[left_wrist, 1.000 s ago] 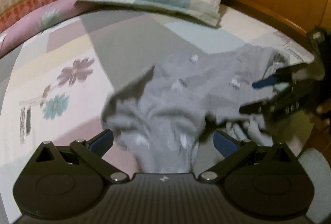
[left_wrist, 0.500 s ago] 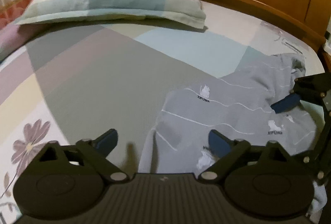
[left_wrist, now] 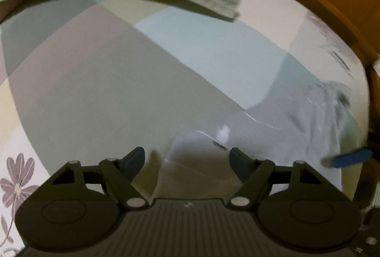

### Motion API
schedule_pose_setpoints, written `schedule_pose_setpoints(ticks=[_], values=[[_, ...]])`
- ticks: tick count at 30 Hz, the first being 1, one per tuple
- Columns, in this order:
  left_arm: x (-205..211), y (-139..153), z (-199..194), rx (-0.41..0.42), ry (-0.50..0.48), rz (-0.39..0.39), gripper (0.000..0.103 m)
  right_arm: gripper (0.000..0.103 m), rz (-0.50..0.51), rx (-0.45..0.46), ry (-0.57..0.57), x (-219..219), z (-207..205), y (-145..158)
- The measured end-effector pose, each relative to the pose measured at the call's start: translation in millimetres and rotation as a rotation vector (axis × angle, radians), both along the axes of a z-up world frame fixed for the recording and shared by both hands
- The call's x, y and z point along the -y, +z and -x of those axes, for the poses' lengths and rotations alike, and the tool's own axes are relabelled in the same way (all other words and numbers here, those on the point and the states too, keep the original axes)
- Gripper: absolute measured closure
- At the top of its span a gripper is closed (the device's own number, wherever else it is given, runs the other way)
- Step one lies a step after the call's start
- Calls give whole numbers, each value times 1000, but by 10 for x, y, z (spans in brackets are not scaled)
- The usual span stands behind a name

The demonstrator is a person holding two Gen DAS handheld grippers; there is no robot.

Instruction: Fold clothes

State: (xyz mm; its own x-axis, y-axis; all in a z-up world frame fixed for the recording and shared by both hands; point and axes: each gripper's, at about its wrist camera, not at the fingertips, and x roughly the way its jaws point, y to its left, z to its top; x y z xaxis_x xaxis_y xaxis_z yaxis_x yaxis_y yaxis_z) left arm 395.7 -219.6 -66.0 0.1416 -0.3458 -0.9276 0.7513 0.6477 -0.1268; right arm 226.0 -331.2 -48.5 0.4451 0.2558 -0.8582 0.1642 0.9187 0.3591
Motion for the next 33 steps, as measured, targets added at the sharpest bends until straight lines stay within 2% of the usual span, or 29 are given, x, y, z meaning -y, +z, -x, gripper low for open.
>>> schedule_pose_setpoints(ticks=[4, 9, 11, 14, 18, 22, 24, 26, 28, 31, 33], values=[[107, -40, -7, 9, 29, -68, 28, 0, -49, -23, -44, 321, 10, 81], [134, -202, -160, -51, 57, -66, 28, 0, -56, -64, -58, 563, -12, -10], [114, -278, -236, -94, 43, -35, 28, 0, -53, -87, -87, 586, -2, -78], [104, -373, -287, -158, -31, 8, 28, 0, -63, -91, -147, 565, 40, -128], [72, -369, -245, -174, -159, 22, 28, 0, -66, -89, -240, 428, 122, -136], [62, -348, -206, -243, -300, 43, 28, 0, -71, -44, -391, 356, 275, -115], [78, -362, -224, -255, -318, 61, 29, 0, -74, -26, -480, 356, 375, -108], [99, -363, -274, -279, -280, 97, 30, 0, -93, -27, -545, 369, 508, -146], [117, -362, -295, -300, -245, 123, 39, 0, -115, -34, -598, 375, 649, -195], [121, -342, -242, -261, -270, 106, 54, 0, -164, -59, -620, 287, 840, -282], [78, -337, -234, -264, -267, 95, 71, 0, -226, -51, -599, 161, 938, -316]])
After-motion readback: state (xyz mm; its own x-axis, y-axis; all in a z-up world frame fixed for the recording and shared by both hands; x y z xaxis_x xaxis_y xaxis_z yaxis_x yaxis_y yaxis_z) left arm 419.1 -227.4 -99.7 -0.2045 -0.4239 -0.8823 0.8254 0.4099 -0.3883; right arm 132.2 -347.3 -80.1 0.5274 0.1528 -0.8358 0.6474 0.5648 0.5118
